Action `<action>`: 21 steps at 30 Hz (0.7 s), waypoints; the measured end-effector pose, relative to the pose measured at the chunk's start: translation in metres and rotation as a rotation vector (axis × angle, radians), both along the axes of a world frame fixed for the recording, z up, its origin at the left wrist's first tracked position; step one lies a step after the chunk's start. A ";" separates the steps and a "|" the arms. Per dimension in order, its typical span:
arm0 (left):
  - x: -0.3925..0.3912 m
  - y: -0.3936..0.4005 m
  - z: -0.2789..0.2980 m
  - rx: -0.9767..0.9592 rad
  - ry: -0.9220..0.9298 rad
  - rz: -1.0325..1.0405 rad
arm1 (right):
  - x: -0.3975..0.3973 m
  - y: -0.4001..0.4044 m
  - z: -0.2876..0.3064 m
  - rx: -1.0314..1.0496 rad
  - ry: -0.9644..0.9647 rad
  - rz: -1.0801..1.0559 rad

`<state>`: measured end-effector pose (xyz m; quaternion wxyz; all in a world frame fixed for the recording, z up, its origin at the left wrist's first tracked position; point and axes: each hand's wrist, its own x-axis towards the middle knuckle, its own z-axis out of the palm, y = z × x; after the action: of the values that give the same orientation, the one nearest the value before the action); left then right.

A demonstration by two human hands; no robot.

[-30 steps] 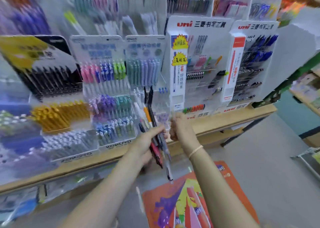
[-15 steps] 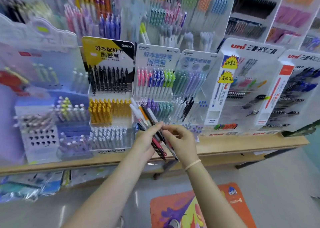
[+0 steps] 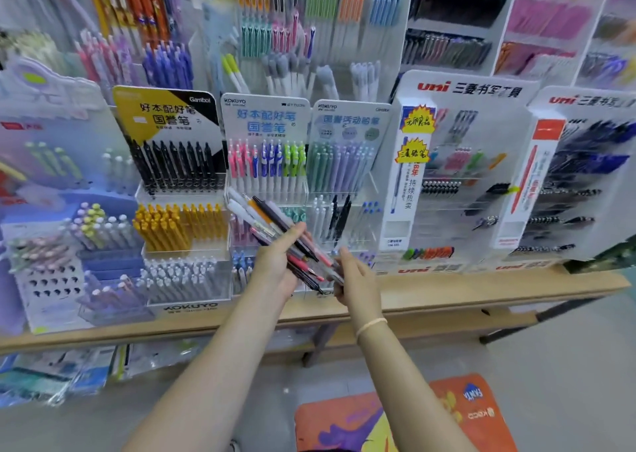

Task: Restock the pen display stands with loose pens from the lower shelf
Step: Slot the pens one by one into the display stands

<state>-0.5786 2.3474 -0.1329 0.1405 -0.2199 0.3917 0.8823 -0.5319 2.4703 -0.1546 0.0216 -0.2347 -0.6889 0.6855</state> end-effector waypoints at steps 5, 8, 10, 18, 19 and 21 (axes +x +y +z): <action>0.003 0.026 0.000 -0.010 0.025 -0.014 | -0.001 0.019 0.001 0.042 0.110 0.095; 0.003 0.035 0.000 -0.047 0.013 -0.022 | 0.000 0.020 -0.002 0.023 0.158 0.101; 0.005 0.039 0.001 -0.080 0.010 -0.034 | 0.000 0.020 -0.006 0.005 0.163 0.095; 0.017 0.029 0.003 -0.167 0.056 -0.132 | -0.002 0.013 -0.001 -0.151 0.137 0.192; 0.018 0.022 0.003 -0.199 0.061 -0.177 | -0.003 0.018 0.002 -0.125 0.131 0.213; 0.021 0.010 0.002 -0.282 0.068 -0.354 | -0.006 0.029 0.012 -0.071 0.132 0.245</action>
<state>-0.5580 2.3575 -0.1305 0.2474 -0.1353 0.5482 0.7874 -0.5382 2.4997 -0.1429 -0.0254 -0.1041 -0.6846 0.7210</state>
